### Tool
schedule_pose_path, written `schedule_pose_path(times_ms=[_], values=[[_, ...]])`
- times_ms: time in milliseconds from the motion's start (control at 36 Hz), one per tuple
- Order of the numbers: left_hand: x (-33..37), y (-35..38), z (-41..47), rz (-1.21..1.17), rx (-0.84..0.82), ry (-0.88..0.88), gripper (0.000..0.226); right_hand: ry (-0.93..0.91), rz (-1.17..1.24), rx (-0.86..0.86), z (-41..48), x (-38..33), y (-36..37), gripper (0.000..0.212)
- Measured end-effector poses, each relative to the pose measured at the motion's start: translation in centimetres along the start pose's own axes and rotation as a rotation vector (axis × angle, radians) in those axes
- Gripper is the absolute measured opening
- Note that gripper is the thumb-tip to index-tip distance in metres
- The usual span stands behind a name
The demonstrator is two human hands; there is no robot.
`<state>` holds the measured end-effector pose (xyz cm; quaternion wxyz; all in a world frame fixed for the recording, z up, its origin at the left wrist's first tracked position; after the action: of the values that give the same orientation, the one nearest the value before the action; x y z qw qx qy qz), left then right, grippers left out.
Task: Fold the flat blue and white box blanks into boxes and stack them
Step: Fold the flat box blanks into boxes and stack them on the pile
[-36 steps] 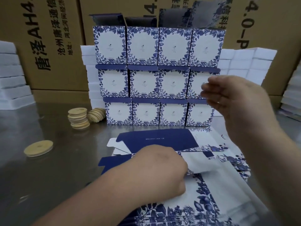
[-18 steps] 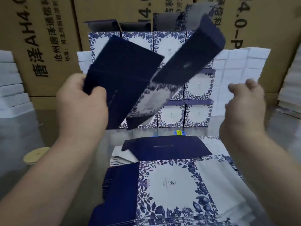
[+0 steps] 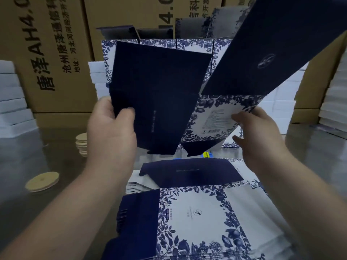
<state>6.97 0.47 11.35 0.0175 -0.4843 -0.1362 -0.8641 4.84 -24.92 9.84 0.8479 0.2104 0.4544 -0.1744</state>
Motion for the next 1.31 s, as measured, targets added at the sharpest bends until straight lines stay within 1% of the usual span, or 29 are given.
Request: schedule_pose_path(times_ms=[194,306,500,639,694,778,806,889,972,1056,1111,1167,1194,1250,1278,1306], values=[[0.2,0.2,-0.2,0.005,-0.027,0.032,0.019,0.018,0.091,-0.007,-0.1,0.2,0.3,0.021],[0.2,0.4,-0.3,0.010,-0.055,0.040,0.018,0.017,0.097,-0.005,0.0,0.0,0.3,0.020],[0.5,0.7,-0.1,0.052,-0.087,0.089,0.024,-0.020,0.080,-0.005,-0.3,-0.4,0.3,0.021],[0.4,1.1,0.1,0.058,-0.158,0.093,0.040,-0.032,0.062,-0.019,-0.4,-0.3,0.6,0.023],[0.2,1.3,0.1,0.071,-0.192,0.073,0.046,-0.035,0.053,-0.038,-0.5,-0.3,0.7,0.023],[-0.3,1.4,0.3,0.087,-0.206,0.024,0.062,-0.047,0.025,-0.066,-0.5,-0.3,0.9,0.023],[-0.3,1.6,0.2,0.089,-0.220,0.013,0.063,-0.051,0.017,-0.072,-0.5,-0.2,1.0,0.024],[-0.3,2.0,-0.2,0.105,-0.272,0.016,0.053,-0.054,0.006,-0.092,-0.6,-0.1,1.2,0.025],[-0.6,2.2,-0.3,0.116,-0.290,-0.004,0.048,-0.055,0.010,-0.117,-0.7,0.1,1.4,0.026],[-0.8,2.4,-0.4,0.202,-0.295,0.011,0.041,-0.056,0.002,-0.139,-0.9,0.3,1.7,0.027],[-1.0,2.7,-0.4,0.196,-0.332,-0.007,0.043,-0.058,0.000,-0.166,-1.1,0.3,2.0,0.027],[-1.2,2.9,-0.5,0.199,-0.362,-0.024,0.053,-0.061,-0.002,-0.180,-1.2,0.3,2.2,0.028],[-1.2,3.1,-0.7,0.214,-0.388,-0.028,0.054,-0.060,-0.007,-0.182,-1.3,0.3,2.2,0.027],[-1.3,3.4,-1.0,0.261,-0.421,-0.025,0.037,-0.054,-0.014,-0.190,-1.4,0.3,2.4,0.026],[-1.3,3.6,-1.1,0.286,-0.430,-0.017,0.035,-0.048,-0.018,-0.194,-1.4,0.4,2.4,0.025],[-1.2,3.7,-1.3,0.299,-0.433,-0.005,0.038,-0.041,-0.024,-0.198,-1.4,0.5,2.4,0.024]])
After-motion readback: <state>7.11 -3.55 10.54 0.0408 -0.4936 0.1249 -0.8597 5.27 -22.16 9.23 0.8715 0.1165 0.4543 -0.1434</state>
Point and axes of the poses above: each hand's wrist, its own z-axis towards the middle knuckle, its own y-axis out of the palm, x = y × z, the point moved 6 cm from there along z, towards the middle knuckle, and after that the axes turned 10 degrees about -y, right-handed, at the moved point
